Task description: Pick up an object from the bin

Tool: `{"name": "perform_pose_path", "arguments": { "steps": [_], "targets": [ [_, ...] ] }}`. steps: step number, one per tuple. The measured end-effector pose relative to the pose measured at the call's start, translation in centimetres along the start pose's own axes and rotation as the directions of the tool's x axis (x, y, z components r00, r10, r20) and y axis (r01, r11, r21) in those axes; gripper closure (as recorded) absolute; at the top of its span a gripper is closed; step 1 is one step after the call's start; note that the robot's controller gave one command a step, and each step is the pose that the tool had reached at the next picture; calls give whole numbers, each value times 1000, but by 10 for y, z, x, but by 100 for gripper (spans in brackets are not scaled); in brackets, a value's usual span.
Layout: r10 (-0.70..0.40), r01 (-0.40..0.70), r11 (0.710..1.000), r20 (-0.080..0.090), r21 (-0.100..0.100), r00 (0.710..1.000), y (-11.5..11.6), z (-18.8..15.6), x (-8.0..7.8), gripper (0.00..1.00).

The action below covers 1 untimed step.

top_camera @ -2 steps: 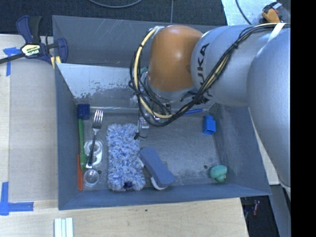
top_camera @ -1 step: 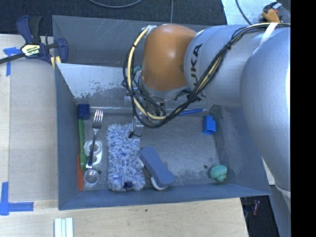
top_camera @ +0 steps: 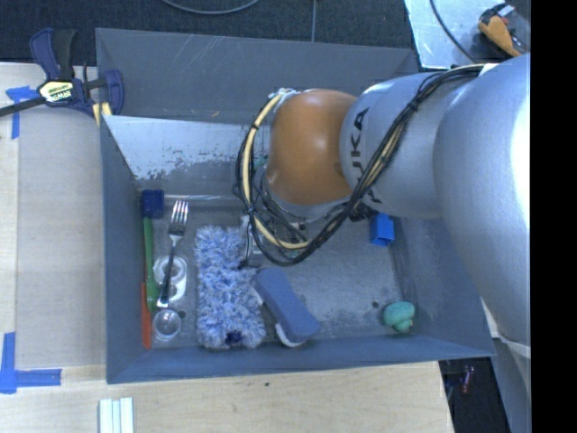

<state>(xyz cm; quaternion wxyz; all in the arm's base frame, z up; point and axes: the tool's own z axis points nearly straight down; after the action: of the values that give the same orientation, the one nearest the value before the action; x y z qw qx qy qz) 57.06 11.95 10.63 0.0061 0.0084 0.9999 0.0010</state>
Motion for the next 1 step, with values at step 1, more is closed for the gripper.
{"name": "perform_pose_path", "arguments": {
  "steps": [1],
  "targets": [
    [1,-1,1000,0,0,1000,0,0,0,100]
  ]
}}
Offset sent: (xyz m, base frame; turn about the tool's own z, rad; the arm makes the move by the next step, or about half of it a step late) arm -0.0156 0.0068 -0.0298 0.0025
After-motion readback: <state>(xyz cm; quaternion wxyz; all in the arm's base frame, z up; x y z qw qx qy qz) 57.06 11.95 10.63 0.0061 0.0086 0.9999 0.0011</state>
